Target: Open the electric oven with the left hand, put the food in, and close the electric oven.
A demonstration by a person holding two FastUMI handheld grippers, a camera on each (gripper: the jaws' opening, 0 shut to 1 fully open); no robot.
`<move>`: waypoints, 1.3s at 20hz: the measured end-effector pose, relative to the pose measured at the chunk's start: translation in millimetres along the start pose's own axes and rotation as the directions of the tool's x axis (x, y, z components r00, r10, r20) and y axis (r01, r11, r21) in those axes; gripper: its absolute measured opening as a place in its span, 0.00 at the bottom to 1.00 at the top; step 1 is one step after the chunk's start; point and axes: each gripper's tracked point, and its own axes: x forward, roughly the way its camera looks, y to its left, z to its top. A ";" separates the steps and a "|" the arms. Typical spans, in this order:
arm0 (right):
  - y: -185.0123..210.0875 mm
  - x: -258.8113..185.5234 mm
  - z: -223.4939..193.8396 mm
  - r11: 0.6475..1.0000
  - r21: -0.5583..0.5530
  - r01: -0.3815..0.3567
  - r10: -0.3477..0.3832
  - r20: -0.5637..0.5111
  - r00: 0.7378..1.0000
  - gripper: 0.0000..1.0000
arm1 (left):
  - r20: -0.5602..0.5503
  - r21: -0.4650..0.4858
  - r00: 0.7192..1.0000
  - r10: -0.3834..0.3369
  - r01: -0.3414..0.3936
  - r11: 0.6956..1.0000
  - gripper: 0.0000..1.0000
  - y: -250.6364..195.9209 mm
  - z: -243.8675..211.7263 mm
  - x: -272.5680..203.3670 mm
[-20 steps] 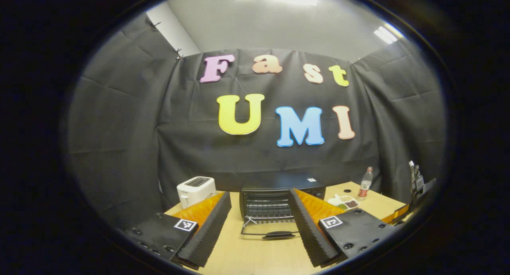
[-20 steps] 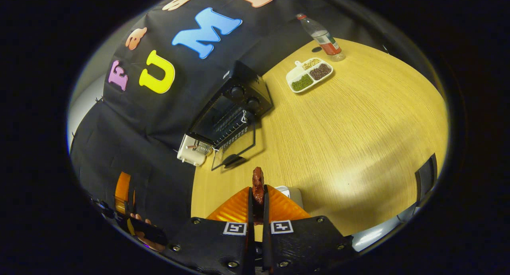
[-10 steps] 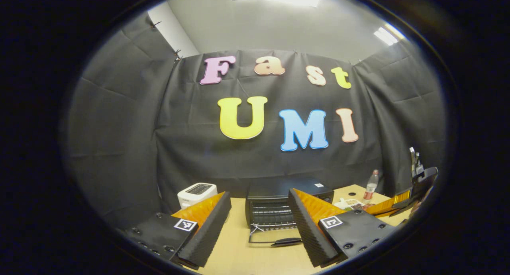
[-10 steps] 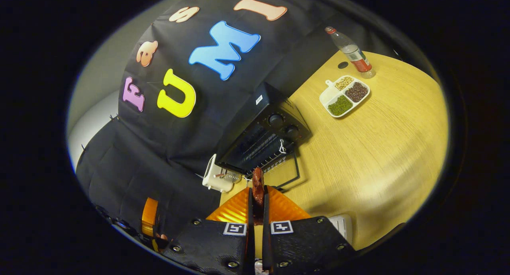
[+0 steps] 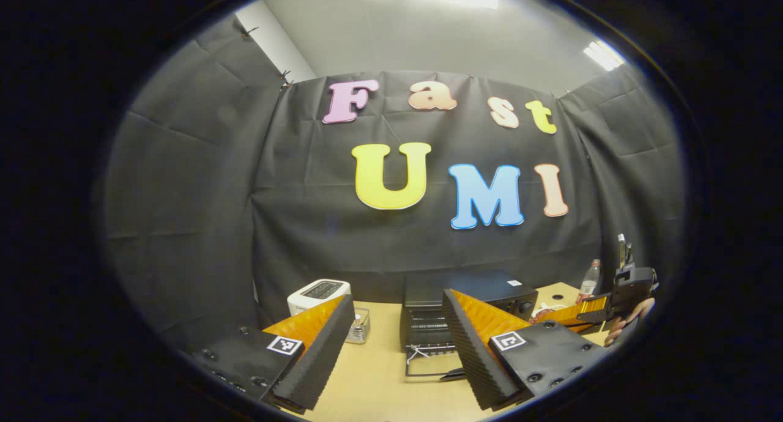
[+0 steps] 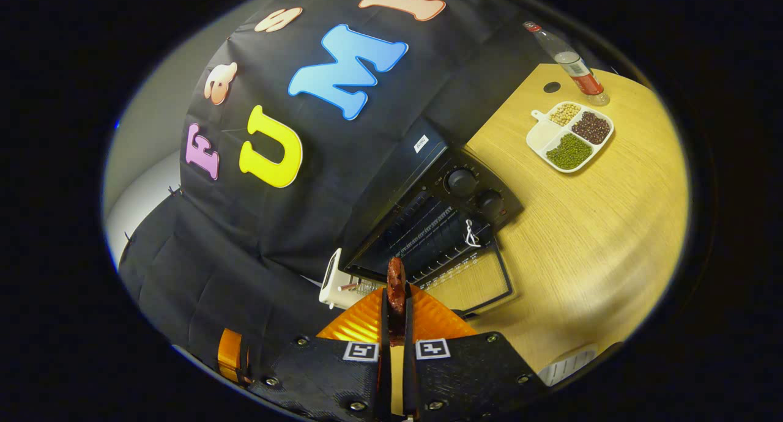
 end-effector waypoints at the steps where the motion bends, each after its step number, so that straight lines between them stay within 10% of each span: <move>1: 1.4 10.9 0.8 1.000 0.010 -0.005 0.005 0.006 1.000 0.07 | -0.003 0.001 1.000 0.008 -0.008 1.000 1.00 6.9 -2.7 2.6; 26: -17.1 174.1 8.5 1.000 -0.014 0.002 0.001 0.225 0.974 0.07 | -0.131 0.101 0.986 0.107 -0.094 0.990 0.96 89.9 -50.0 42.2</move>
